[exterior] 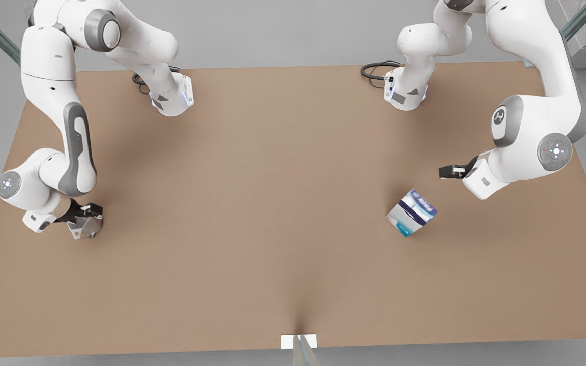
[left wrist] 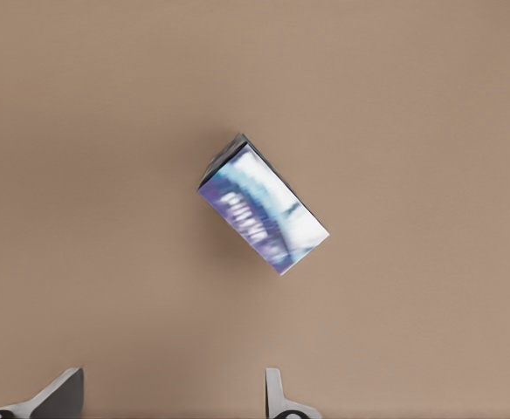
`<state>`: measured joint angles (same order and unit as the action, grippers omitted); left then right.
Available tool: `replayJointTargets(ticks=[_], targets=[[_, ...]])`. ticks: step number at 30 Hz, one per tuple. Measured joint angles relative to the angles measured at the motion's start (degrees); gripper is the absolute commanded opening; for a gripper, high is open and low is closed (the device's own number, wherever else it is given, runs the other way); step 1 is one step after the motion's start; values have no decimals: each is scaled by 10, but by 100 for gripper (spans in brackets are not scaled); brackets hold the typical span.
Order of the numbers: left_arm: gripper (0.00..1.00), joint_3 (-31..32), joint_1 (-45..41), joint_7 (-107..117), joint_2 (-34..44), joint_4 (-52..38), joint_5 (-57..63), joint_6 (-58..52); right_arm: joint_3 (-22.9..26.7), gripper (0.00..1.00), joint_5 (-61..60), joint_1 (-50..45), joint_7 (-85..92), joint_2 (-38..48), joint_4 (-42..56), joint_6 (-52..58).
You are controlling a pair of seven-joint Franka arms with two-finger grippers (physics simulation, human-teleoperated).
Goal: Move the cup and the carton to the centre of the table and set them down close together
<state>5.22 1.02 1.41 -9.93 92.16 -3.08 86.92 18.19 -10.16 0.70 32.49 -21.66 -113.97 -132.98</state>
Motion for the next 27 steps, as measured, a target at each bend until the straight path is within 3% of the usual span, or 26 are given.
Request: replayJointTargets(ticks=[17, 27], targets=[[100, 0, 1, -1, -4, 2, 0, 1, 25, 100, 2, 0, 30, -28, 9, 15], [100, 0, 0, -1, -7, 1, 0, 0, 25, 100, 4, -7, 199, -35, -4, 6]])
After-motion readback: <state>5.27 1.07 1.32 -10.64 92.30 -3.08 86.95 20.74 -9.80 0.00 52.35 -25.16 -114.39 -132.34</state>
